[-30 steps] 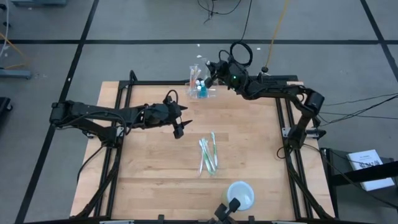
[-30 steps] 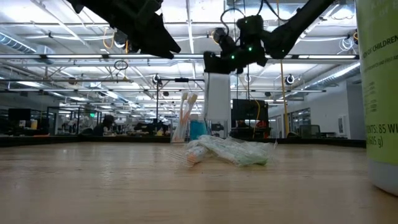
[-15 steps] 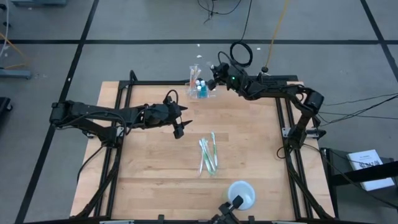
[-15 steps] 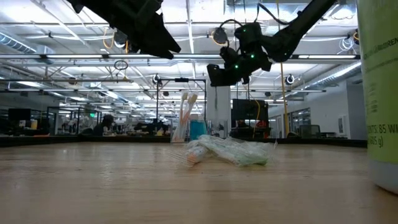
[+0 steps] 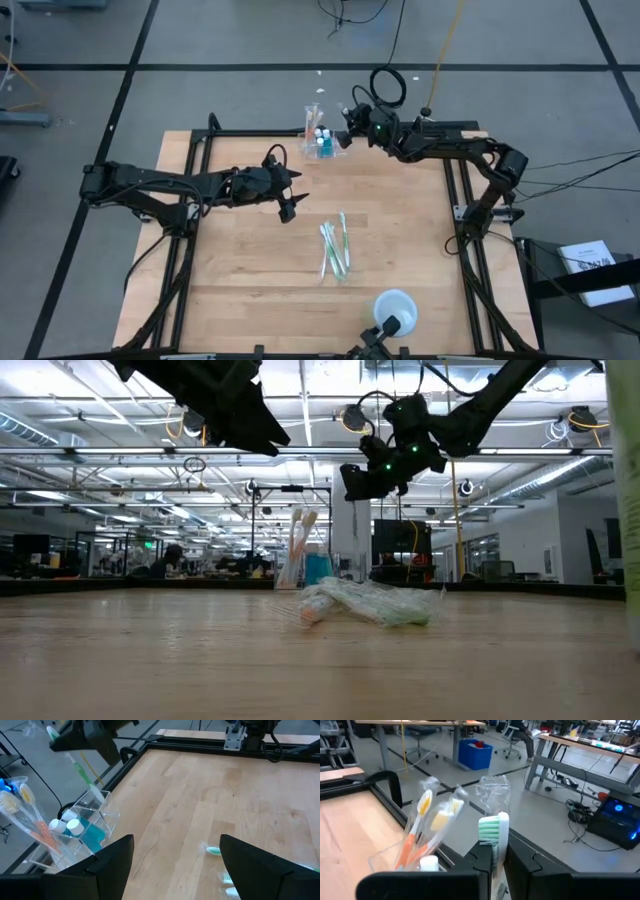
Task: Pick & Place toothbrushing station
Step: Put the green toothbrush into the transparent organizer, then put the orange toothbrush into the transparent organizer
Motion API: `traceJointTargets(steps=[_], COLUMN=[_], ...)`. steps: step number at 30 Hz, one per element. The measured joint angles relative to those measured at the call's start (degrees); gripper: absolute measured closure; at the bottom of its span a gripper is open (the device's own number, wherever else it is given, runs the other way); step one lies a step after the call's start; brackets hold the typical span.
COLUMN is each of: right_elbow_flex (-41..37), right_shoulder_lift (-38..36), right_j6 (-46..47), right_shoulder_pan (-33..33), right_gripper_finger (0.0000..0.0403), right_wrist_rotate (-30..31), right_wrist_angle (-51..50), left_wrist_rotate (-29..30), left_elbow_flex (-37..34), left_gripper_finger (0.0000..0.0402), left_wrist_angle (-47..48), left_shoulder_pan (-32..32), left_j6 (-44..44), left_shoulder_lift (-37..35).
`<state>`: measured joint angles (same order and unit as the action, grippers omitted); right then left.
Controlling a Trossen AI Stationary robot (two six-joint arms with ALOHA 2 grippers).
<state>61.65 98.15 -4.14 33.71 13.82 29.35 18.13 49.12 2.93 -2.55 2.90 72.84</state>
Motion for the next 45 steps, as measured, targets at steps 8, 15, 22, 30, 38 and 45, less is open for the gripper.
traceJointTargets(steps=[8, 15, 22, 30, 38, 45], right_elbow_flex=[0.04, -0.73, -1.27, -1.27, -1.25, -1.25], right_shoulder_lift=[-2.43, -3.42, -3.39, -3.39, -5.10, -10.86], right_j6=[-0.22, -0.41, -0.21, 1.02, 1.73, 1.77], right_shoulder_pan=[1.68, 3.28, 2.53, 2.60, 2.51, 1.23], right_gripper_finger=[0.0383, 0.0383, 0.0378, 0.0341, 0.0276, 0.0220], right_wrist_rotate=[-0.10, -0.10, -0.35, -0.35, -0.41, -0.44], right_wrist_angle=[-7.99, -8.63, -6.93, -6.77, -5.11, -7.37], left_wrist_rotate=[0.00, 0.00, 0.00, 0.00, 0.00, -0.04], left_elbow_flex=[0.00, 0.00, 0.00, 0.00, 0.00, 0.03], left_gripper_finger=[0.0105, 0.0105, 0.0105, 0.0105, 0.0105, 0.0105], left_wrist_angle=[0.03, 0.29, 0.38, 0.36, 0.33, 0.35], left_shoulder_pan=[0.00, 0.00, 0.00, 0.00, 0.00, 0.00], left_j6=[0.01, 0.01, 0.03, 0.31, 0.67, 2.58], left_shoulder_lift=[0.00, 0.00, 0.00, 0.00, 0.00, 0.27])
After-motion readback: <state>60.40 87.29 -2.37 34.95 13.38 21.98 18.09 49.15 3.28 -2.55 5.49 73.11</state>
